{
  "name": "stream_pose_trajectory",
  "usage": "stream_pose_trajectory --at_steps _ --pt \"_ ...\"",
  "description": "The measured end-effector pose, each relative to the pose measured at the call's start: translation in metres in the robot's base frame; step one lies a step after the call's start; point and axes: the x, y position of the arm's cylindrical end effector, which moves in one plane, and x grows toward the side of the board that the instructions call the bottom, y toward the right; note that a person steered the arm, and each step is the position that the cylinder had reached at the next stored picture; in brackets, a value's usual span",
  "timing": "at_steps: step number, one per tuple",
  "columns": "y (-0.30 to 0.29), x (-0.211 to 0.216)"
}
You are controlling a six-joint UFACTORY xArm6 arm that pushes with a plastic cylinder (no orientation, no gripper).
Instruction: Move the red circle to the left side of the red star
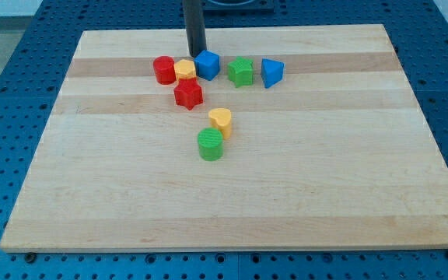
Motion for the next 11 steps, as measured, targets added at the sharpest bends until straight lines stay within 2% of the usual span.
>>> stream_pose_trajectory --at_steps 3,4,7,11 --pt "0.005 0.008" --pt "-0.017 -0.005" --pt "-0.053 -0.003" --pt "-0.137 0.111"
